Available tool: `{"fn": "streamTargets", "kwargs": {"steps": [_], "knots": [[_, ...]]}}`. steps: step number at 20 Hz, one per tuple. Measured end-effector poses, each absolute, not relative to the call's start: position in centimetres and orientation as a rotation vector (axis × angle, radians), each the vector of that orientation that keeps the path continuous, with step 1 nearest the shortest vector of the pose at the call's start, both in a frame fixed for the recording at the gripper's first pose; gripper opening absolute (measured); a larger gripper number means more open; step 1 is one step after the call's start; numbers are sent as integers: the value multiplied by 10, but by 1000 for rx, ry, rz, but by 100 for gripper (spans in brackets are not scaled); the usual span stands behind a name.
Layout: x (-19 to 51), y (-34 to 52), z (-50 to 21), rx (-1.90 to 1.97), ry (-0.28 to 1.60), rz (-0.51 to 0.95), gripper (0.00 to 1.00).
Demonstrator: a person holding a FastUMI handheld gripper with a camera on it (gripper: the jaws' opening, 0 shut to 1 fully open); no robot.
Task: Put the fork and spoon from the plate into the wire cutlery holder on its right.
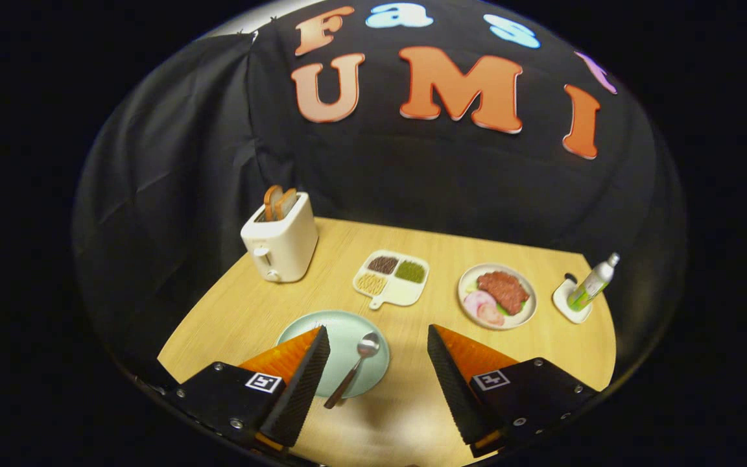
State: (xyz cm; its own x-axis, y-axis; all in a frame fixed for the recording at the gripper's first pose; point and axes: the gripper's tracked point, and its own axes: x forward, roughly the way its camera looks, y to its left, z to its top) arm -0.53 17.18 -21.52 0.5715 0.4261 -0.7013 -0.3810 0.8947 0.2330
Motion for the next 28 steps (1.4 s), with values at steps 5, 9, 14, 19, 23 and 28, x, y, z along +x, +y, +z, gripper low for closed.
{"fn": "streamTargets", "kwargs": {"steps": [5, 9, 14, 19, 23, 28], "knots": [[-37, 212, -289, -5, 1173, 507, 76], [-49, 226, -329, 11, 1372, 479, 60], [-61, 234, -367, 30, 1519, 417, 52], [-65, 230, -388, 13, 1556, 341, 24], [-63, 235, -388, 137, 1575, 314, 9], [-55, 216, -361, 211, 1478, 328, 6]]}}
